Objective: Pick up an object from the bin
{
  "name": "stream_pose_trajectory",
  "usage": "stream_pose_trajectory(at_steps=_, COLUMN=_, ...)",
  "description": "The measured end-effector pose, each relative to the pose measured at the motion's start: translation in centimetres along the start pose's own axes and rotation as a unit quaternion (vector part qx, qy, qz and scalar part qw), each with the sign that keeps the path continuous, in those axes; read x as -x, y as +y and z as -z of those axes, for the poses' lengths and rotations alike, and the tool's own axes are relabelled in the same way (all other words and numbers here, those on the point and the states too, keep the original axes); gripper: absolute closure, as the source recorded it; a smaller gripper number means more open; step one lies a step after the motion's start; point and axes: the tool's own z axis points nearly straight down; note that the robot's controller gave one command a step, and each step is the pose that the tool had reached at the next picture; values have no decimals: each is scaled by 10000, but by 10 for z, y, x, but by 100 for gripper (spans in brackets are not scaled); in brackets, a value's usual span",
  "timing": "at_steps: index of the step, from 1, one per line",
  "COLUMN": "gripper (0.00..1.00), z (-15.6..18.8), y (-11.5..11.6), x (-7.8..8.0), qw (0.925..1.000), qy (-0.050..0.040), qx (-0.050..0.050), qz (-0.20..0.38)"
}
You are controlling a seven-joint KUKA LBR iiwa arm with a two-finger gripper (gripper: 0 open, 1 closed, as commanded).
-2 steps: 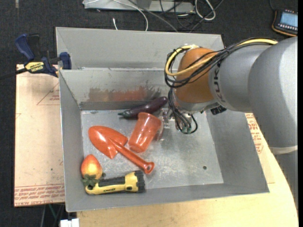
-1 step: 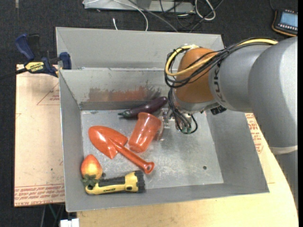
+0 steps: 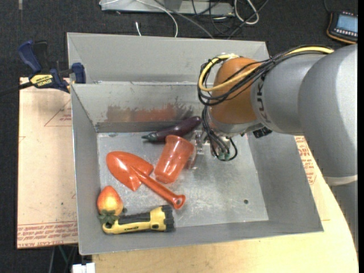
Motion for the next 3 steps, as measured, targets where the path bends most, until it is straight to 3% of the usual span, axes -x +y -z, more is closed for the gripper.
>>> stream_pose_trajectory(at_steps=1, gripper=100, z=3, y=16, x=-3, qw=9798, qy=-12, qx=6, qz=1997)
stream_pose_trajectory(at_steps=2, gripper=0, z=14, y=8, x=1, qw=10000, qy=27, qx=4, qz=86)
stream_pose_trajectory(at_steps=3, gripper=0, z=15, y=8, x=1, qw=10000, qy=26, qx=1, qz=82)
